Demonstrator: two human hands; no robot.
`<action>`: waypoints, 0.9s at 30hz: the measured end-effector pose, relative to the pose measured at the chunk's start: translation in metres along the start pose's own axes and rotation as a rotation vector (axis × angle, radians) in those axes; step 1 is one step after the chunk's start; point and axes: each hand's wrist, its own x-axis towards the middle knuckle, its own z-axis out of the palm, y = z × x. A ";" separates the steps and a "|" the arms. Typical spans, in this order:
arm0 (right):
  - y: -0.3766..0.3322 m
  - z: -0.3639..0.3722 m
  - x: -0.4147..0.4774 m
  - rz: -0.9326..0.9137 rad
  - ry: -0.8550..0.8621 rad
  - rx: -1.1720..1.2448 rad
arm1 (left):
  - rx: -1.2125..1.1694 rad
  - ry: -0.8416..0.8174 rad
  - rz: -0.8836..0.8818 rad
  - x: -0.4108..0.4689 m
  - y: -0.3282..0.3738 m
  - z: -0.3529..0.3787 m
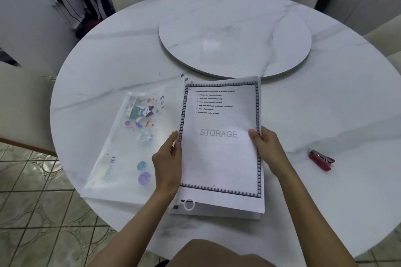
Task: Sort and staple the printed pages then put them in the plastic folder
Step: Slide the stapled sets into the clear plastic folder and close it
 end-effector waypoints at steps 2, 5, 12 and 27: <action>-0.005 -0.002 0.002 -0.011 -0.028 0.007 | -0.001 0.000 0.006 0.000 -0.001 0.001; -0.010 -0.004 0.002 -0.064 -0.016 0.012 | -0.020 0.011 0.017 0.001 0.000 0.002; -0.012 -0.006 0.000 -0.090 0.040 -0.025 | -0.020 0.013 0.023 0.002 0.002 0.001; -0.017 -0.007 -0.008 -0.065 0.127 -0.182 | -0.003 0.028 0.005 -0.004 -0.003 0.005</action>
